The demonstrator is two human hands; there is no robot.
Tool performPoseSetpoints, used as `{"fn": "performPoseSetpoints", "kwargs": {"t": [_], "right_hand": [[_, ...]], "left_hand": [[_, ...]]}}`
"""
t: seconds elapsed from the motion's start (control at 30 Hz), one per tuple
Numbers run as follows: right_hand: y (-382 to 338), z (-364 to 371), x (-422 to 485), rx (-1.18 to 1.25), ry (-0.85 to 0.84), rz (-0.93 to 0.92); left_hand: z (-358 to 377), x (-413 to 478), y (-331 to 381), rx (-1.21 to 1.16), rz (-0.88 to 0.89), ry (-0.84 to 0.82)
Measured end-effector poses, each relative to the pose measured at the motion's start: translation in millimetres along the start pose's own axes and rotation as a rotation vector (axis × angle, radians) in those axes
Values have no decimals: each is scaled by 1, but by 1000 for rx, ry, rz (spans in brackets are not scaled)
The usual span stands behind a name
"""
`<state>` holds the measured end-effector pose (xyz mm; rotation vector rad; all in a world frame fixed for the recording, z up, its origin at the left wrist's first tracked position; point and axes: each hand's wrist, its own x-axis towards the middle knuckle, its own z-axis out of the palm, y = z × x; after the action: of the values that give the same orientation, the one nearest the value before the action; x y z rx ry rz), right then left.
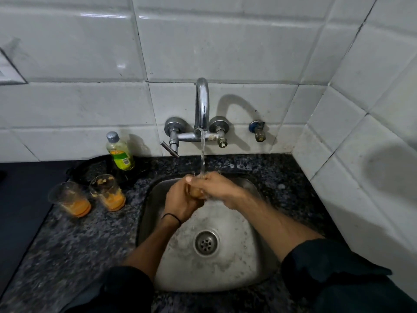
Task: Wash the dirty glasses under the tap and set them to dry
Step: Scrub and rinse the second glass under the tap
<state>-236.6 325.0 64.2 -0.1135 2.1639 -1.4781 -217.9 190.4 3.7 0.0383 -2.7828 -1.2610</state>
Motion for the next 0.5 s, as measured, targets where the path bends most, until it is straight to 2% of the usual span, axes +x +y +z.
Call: {"fn": "performPoseSetpoints", "kwargs": {"t": [0.07,0.1,0.2,0.23,0.27,0.37,0.43,0.5], "right_hand": [[-5,1,2,-58,-14,50],[-6,-2,2,-109,-52,2],[-4,-14,-2,-443,-251,-235],[-2,-15,-3,-515,-294,-264],[1,-14,-3,-496,-301,-267],[0,-3,-3,-117,-157,-158],[-5,2,1,94,-65,18],[-3,3,6,79,-26,82]], "left_hand": [[6,-5,1,-56,32,12],[5,-6,1,-119,51,-20],[-13,3,-9,-366,42,-278],[-19,8,-12,-393,32,-353],[-24,10,-12,-375,37,-365],[-22,14,-5,-146,52,-137],[-16,7,7,-178,68,-95],[-11,-1,14,-284,54,-96]]}}
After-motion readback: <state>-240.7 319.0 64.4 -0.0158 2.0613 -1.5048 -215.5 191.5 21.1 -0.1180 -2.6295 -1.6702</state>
